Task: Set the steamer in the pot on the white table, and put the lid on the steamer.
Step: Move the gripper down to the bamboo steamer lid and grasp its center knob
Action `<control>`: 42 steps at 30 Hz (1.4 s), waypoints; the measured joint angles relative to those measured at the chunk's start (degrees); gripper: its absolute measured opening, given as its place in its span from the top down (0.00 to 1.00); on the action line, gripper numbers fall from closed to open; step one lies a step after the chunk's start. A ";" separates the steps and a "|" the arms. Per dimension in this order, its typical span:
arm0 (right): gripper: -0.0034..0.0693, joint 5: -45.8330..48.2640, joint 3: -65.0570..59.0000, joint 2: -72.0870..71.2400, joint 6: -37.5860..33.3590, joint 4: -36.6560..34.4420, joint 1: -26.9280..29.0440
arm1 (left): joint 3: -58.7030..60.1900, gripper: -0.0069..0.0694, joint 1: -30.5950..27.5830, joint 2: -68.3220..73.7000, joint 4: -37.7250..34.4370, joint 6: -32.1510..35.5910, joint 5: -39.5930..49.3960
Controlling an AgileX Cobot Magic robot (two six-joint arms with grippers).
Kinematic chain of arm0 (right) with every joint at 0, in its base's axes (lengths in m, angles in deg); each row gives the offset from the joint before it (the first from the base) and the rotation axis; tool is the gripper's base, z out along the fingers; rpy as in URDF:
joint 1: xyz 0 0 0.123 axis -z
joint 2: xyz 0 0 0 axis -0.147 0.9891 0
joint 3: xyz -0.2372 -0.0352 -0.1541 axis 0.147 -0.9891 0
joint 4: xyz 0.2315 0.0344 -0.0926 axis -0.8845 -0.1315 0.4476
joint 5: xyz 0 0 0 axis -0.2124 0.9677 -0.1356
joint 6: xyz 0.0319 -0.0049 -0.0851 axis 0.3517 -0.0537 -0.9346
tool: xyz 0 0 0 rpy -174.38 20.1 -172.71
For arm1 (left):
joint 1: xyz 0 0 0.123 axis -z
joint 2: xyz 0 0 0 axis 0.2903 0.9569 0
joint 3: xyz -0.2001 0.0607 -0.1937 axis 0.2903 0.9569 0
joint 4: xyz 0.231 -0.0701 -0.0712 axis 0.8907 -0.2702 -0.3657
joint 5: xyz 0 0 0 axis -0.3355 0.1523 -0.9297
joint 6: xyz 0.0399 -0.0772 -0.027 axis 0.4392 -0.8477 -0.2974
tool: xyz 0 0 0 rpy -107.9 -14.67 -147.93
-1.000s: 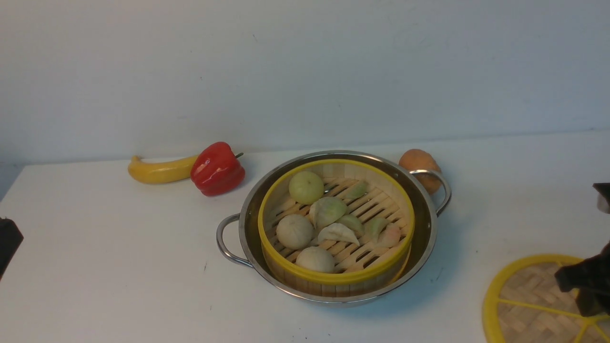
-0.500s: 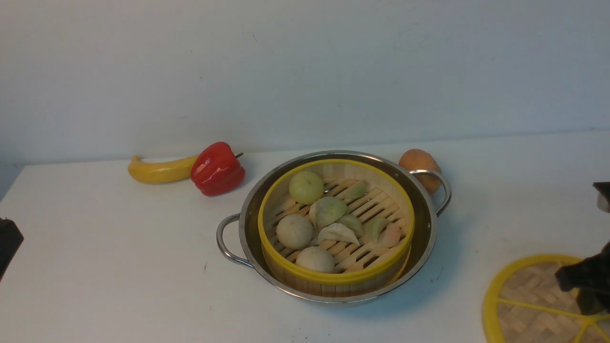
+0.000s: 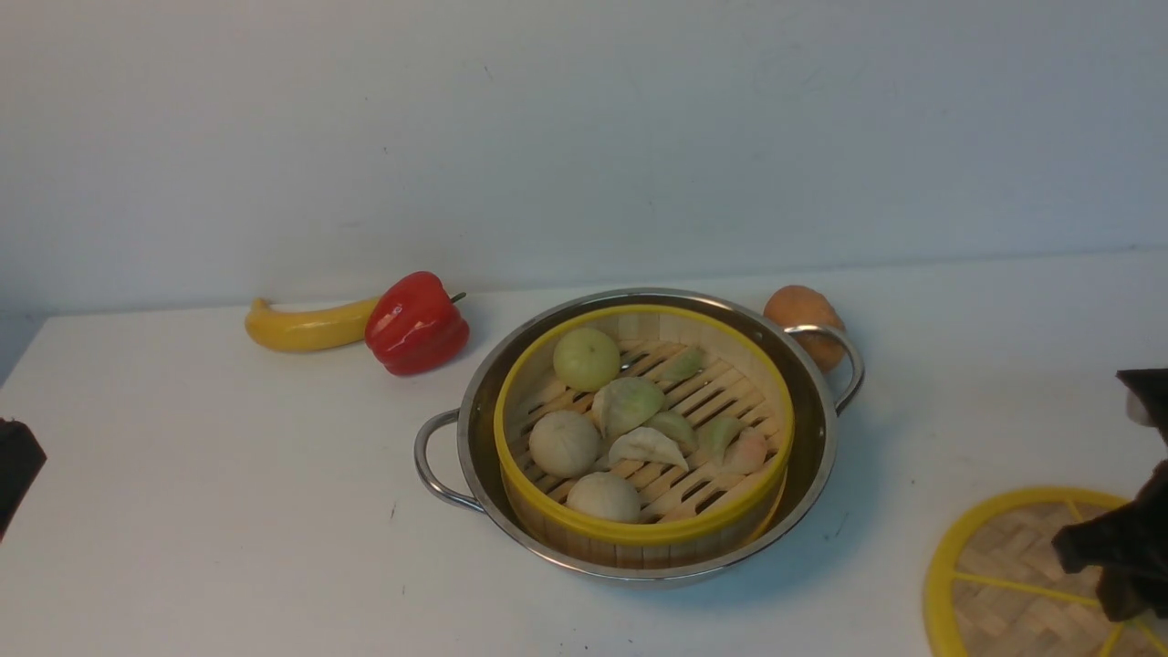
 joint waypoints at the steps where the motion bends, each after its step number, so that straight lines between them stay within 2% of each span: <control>1: 0.61 0.00 0.00 0.58 0.00 0.00 0.00 | 0.00 0.91 0.00 0.00 0.00 0.00 0.00; 6: 0.63 -0.33 0.29 1.11 0.21 0.00 0.00 | 0.00 0.91 0.00 0.00 0.00 0.00 0.00; 14: 0.75 -0.32 0.62 1.11 0.39 0.00 0.00 | 0.00 0.91 0.00 0.00 0.00 0.00 0.00; 22: 0.76 3.85 2.04 1.16 0.29 0.59 0.00 | 0.00 0.91 0.00 0.00 0.00 0.00 0.00; 30: 0.76 17.54 13.93 1.16 0.17 1.62 0.00 | 0.00 0.91 0.00 0.00 0.00 0.00 0.00; 37: 0.76 18.83 23.59 1.16 0.17 1.62 0.00 | 0.00 0.91 0.00 0.00 0.00 0.00 0.01; 42: 0.76 19.07 30.47 1.22 -0.38 -4.60 0.00 | 0.00 0.91 0.00 0.00 0.00 0.00 0.46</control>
